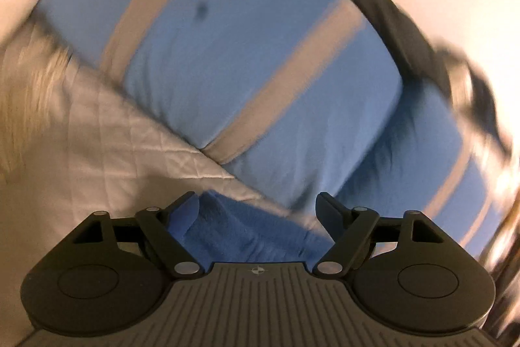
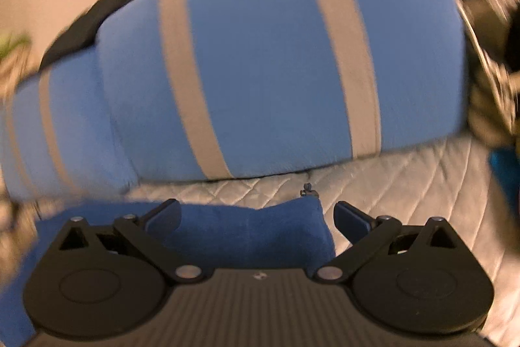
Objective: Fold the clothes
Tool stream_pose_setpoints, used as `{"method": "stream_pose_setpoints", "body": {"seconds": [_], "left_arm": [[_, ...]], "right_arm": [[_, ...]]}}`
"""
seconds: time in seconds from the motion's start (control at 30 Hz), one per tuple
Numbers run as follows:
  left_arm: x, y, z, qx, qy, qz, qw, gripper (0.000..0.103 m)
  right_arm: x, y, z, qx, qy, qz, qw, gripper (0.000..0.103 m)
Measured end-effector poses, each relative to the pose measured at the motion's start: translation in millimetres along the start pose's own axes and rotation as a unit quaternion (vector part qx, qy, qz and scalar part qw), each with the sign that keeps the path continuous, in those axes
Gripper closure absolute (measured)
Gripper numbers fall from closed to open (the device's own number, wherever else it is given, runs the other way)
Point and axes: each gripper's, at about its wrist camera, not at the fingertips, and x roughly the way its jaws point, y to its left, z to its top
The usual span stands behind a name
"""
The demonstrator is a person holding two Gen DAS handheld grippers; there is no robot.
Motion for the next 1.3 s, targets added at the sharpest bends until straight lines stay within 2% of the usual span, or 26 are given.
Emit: {"method": "stream_pose_setpoints", "body": {"seconds": [0.1,0.23,0.27,0.37,0.5,0.67,0.73,0.77,0.83,0.9,1.0,1.13,1.3], "left_arm": [[2,-41,-7,0.109,0.028,0.019,0.9935,0.024],[16,-86,-16,0.202,0.067,0.022,0.9768,0.024],[24,-94,-19,0.219,0.080,0.024,0.9722,0.024],[48,-110,-33,0.231,0.107,0.039,0.9663,0.024],[78,-110,-48,0.219,0.094,0.049,0.9699,0.024],[108,-83,-57,0.181,0.043,0.055,0.9810,0.023],[118,-71,-61,0.164,0.034,0.046,0.9848,0.011],[122,-65,-64,0.155,0.029,0.042,0.9865,0.009],[134,-49,-66,0.114,0.035,0.022,0.9927,0.000],[144,-33,-68,0.070,0.042,-0.004,0.9966,0.000],[145,-35,-66,0.068,0.041,-0.006,0.9968,0.000],[140,-36,-66,0.067,0.037,-0.010,0.9970,0.000],[112,-52,-54,0.087,0.049,0.016,0.9948,0.000]], "right_arm": [[1,26,-4,-0.071,0.012,0.003,0.997,0.000],[11,58,-8,-0.130,0.031,0.021,0.991,0.000],[15,65,-7,-0.137,0.036,0.024,0.990,0.000],[31,86,-11,-0.152,0.055,0.028,0.986,0.000],[61,106,-16,-0.145,0.077,0.022,0.986,0.000],[91,115,-28,-0.108,0.050,0.004,0.993,0.000],[104,116,-35,-0.110,0.034,-0.018,0.993,0.000],[110,114,-38,-0.102,0.030,-0.027,0.994,0.000],[123,105,-44,-0.077,0.031,-0.031,0.996,0.000],[132,98,-53,-0.058,0.036,-0.032,0.997,0.000],[142,96,-66,-0.056,0.033,-0.037,0.997,0.000],[146,98,-68,-0.063,0.032,-0.040,0.997,0.000],[146,100,-73,-0.073,0.024,-0.046,0.996,0.001]]}}
